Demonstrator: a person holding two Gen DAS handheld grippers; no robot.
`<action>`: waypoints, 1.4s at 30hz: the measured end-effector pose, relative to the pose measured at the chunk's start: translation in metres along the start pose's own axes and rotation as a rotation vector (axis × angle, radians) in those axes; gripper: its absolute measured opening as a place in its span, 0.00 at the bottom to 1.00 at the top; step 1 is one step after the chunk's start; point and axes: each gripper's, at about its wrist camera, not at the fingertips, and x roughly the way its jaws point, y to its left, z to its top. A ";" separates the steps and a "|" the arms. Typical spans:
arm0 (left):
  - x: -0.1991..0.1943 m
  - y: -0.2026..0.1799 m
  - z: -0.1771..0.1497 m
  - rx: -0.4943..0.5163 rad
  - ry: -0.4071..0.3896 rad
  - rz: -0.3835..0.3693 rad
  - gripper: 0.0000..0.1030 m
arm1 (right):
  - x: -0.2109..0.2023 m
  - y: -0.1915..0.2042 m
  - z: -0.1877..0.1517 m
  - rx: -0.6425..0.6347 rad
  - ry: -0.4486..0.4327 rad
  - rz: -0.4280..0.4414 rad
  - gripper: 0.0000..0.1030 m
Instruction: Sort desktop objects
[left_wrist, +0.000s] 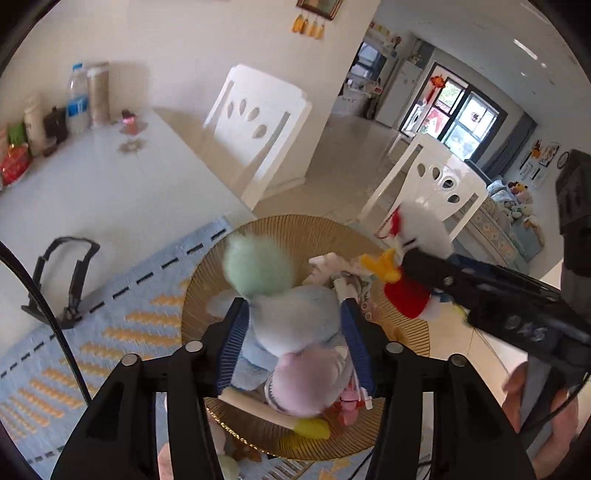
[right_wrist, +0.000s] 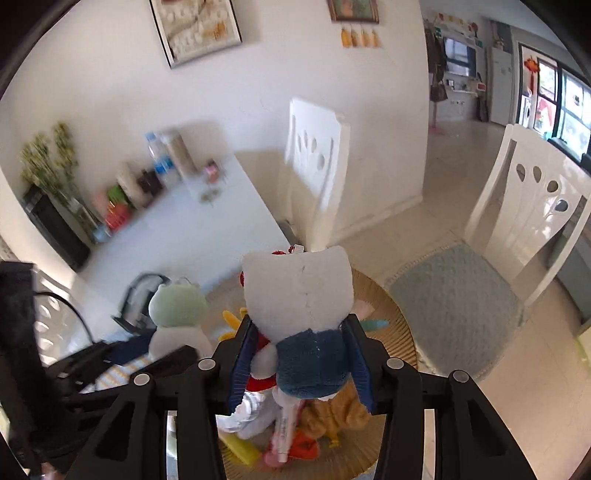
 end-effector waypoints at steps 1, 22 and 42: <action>0.000 0.004 -0.002 -0.016 0.020 0.000 0.50 | 0.003 0.000 0.000 0.005 0.013 -0.007 0.46; -0.143 0.124 -0.153 -0.347 0.010 0.169 0.50 | -0.049 0.058 -0.156 -0.171 0.224 0.188 0.49; -0.150 0.220 -0.296 -0.476 0.065 0.528 0.54 | 0.033 0.141 -0.247 -0.318 0.213 0.051 0.49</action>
